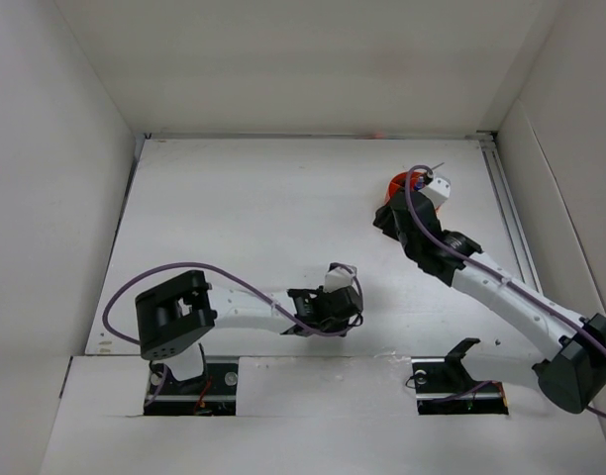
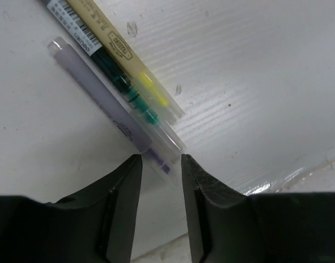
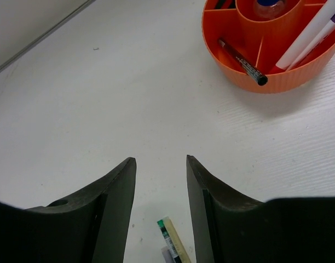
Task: Sort the stationery into containers
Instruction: Pick up the pen from the center of the board.
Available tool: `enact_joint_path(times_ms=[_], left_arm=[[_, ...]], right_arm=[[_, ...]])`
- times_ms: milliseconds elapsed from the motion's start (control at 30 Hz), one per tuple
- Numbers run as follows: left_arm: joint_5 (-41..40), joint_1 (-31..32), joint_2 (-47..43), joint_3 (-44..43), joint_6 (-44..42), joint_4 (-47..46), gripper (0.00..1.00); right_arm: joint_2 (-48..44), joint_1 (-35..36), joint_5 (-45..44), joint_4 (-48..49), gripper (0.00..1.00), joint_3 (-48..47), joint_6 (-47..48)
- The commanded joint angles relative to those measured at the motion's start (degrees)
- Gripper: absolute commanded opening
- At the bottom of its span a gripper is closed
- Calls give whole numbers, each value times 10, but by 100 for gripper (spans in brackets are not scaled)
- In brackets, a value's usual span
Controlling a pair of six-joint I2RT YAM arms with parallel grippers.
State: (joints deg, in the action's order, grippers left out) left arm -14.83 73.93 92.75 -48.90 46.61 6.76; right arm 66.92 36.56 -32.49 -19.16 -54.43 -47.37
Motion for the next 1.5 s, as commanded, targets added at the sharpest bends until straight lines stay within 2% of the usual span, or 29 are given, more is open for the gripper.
enact_joint_path(times_ms=[0, 133, 367, 467, 533, 633, 767, 833, 967, 1067, 1167, 1200, 1300, 1400, 1433, 1467], left_arm=[[-37, 11, 29, -16, 3, 61, 31], [-44, 11, 43, -22, 9, 87, 21], [-56, 11, 37, -5, 19, 124, 21], [-61, 11, 31, 13, 25, 138, 21], [-67, 11, 22, 25, 32, 138, 17], [-73, 11, -9, 39, 45, 138, 4], [-78, 11, -54, 50, 40, 103, 0], [-85, 11, -73, 50, 40, 98, 0], [-96, 11, -112, 50, 28, 76, 0], [-108, 11, -139, 50, 13, 69, 0], [-121, 11, -164, 44, -11, 55, 0], [-121, 11, -170, 44, -17, 55, 0], [-126, 11, -203, 44, -33, 41, 0], [-132, 11, -247, 70, -46, 19, 0], [-132, 11, -259, 75, -46, 13, 0], [-132, 11, -269, 81, -46, 13, 0]], right_arm=[[-27, -6, 14, 25, 48, 6, 6], [-40, -18, 21, 30, 49, 13, 6], [-40, -24, 33, 30, 49, 13, 6], [-45, -24, 38, 30, 52, 13, 6], [-45, -24, 46, 30, 56, 13, 6], [-39, -35, 52, 36, 60, 13, 11], [-7, -75, 59, 36, 62, 27, -10], [5, -97, 59, 36, 57, 50, -47], [10, -128, 85, 78, 32, 137, -110], [-3, -159, 96, 100, 32, 193, -149], [-10, -202, 111, 100, 40, 209, -166], [-10, -213, 126, 100, 50, 209, -166], [2, -262, 202, 94, 48, 220, -193], [21, -291, 216, 89, 47, 235, -211], [21, -300, 227, 89, 41, 235, -211], [27, -315, 241, 83, 41, 235, -217]])
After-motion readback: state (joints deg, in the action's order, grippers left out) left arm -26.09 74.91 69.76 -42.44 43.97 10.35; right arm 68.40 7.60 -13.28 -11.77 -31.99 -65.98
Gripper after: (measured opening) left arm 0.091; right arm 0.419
